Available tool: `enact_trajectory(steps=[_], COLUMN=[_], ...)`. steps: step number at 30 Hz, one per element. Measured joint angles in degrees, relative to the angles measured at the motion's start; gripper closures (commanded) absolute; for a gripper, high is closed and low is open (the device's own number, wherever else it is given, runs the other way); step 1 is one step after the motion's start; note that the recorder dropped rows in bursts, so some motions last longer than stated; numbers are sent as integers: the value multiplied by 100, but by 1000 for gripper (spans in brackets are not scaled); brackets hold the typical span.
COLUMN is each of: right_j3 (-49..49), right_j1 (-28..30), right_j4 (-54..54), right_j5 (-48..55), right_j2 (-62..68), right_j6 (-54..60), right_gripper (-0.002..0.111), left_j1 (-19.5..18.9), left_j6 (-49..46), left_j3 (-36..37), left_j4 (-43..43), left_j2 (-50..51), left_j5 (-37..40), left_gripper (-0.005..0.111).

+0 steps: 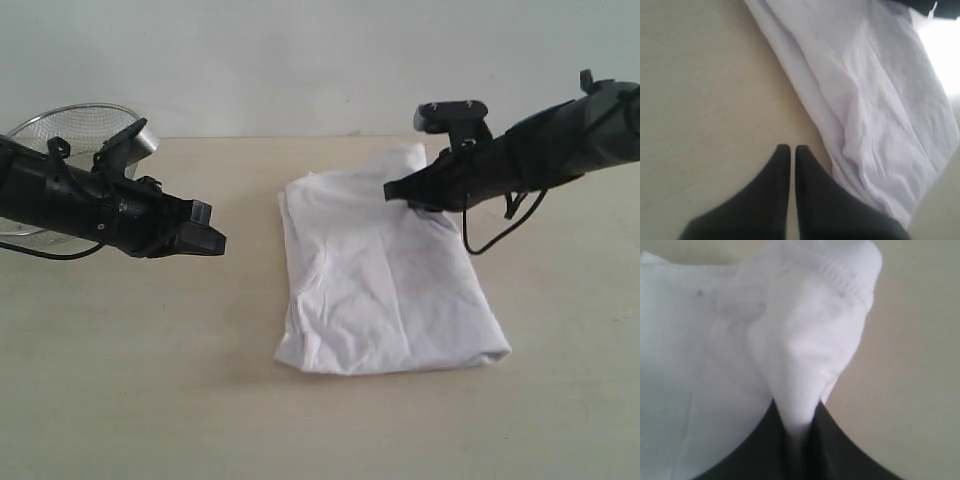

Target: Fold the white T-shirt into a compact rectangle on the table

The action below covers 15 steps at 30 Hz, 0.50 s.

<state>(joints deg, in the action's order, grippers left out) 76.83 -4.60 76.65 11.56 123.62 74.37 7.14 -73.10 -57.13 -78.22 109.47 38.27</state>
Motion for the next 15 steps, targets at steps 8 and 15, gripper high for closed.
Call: enact_trajectory(steps=[8, 15], right_j3=[1497, 2362], right_j1=[516, 747], right_j4=[-36, -428], right_j5=[328, 487], right_j2=[788, 1349], right_j6=[-186, -523], right_gripper=[109, 109], left_j1=[0, 0], left_j6=[0, 0], left_j3=[0, 0], left_j4=[0, 0], left_j2=[0, 0], left_j5=[-108, -180], left_gripper=[102, 102])
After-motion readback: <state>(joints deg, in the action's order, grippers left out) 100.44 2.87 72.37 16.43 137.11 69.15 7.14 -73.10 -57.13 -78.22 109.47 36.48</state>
